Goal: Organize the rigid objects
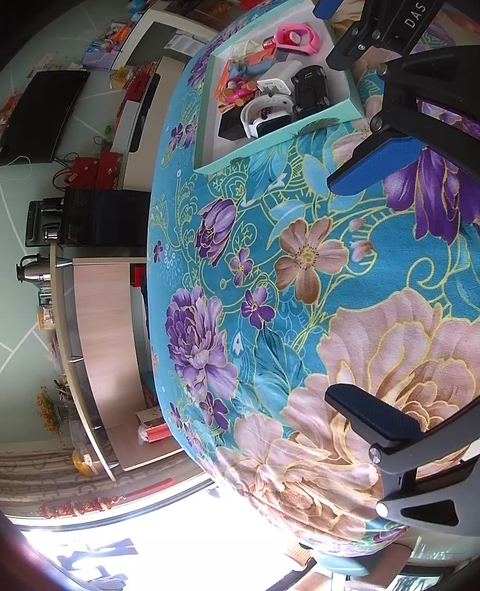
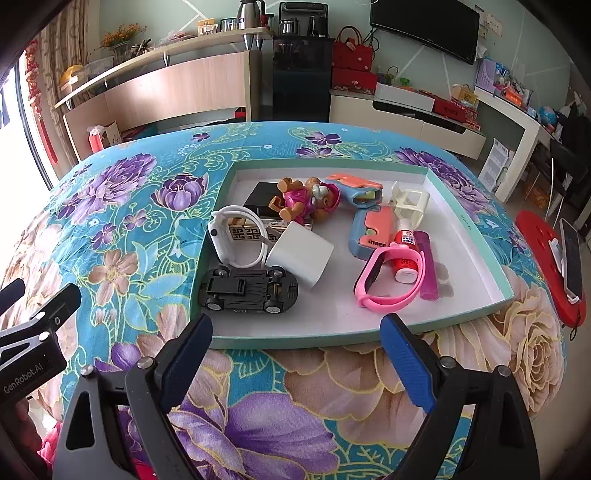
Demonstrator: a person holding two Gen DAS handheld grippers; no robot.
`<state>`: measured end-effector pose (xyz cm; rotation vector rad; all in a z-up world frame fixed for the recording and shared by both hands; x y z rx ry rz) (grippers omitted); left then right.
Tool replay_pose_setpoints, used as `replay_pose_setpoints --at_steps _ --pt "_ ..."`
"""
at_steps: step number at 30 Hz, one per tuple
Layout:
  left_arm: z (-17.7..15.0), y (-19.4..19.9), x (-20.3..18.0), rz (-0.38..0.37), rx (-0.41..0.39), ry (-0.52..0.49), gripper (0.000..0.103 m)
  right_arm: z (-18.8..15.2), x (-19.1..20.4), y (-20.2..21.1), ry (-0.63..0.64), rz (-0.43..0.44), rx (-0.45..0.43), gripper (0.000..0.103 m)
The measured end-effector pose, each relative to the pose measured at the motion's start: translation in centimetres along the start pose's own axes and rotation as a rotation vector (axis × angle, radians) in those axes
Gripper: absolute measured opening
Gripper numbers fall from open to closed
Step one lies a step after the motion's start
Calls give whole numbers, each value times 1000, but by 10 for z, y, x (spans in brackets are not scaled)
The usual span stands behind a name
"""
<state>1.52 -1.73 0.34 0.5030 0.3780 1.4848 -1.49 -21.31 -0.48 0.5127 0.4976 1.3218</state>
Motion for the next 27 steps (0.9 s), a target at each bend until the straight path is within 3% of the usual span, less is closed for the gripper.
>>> replay_pose_setpoints --at_steps 9,27 --pt "-5 -7 8 4 39 36 103 -2 0 -2 -6 3 9 92" --pt "-4 -3 4 33 18 4 103 -4 -3 -5 -27 -5 18 92"
Point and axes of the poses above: each gripper's, at about its wrist camera, not at the fingertips, and y roughly against the way its jaws point, x to its left, z to its top, the point moved 1 cm from there along -y, roughly the way its jaws point, and after that the axes turned 14 degrees about -x, right-handed, at the moved point
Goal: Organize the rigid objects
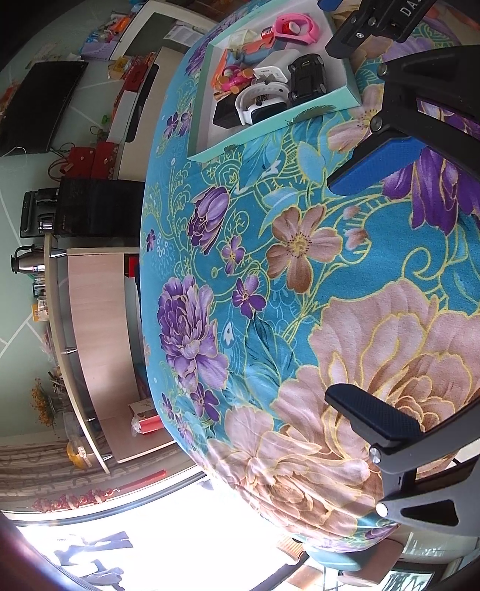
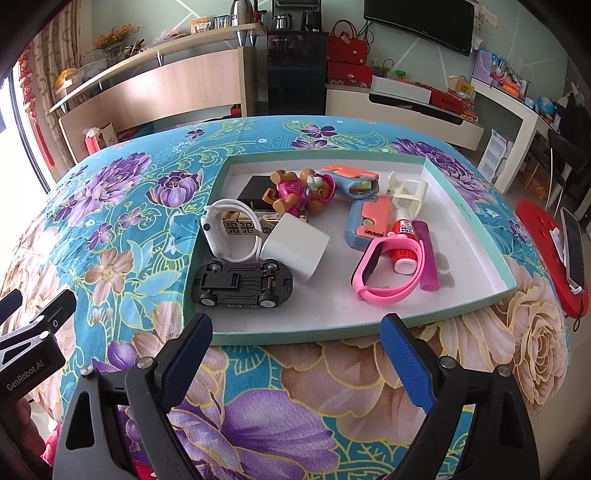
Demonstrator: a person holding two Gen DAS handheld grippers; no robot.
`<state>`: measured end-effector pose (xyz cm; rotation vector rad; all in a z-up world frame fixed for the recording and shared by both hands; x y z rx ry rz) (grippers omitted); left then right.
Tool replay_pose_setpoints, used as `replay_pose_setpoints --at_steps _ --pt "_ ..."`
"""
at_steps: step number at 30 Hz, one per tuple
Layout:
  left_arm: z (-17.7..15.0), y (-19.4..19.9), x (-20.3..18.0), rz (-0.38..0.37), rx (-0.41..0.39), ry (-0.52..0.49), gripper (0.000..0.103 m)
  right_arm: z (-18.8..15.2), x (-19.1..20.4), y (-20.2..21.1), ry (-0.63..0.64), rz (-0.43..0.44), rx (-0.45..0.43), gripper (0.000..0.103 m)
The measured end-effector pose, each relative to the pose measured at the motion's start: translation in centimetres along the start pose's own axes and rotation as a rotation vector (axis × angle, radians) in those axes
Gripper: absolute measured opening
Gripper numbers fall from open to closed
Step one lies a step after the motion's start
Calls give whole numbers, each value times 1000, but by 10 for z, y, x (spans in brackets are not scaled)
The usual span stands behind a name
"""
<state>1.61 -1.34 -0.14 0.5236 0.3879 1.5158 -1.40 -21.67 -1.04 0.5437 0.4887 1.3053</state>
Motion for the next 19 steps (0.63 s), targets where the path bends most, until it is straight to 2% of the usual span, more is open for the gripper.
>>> replay_pose_setpoints --at_steps 19 --pt "1 4 -4 2 -23 -27 103 0 1 -1 6 -2 4 92"
Point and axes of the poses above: each gripper's, at about its wrist camera, not at the fingertips, and y roughly against the way its jaws point, x to its left, z to its top, the point moved 1 cm from there along -y, roughly the way its jaws point, and after that the axes turned 14 degrees about -x, right-handed, at the moved point
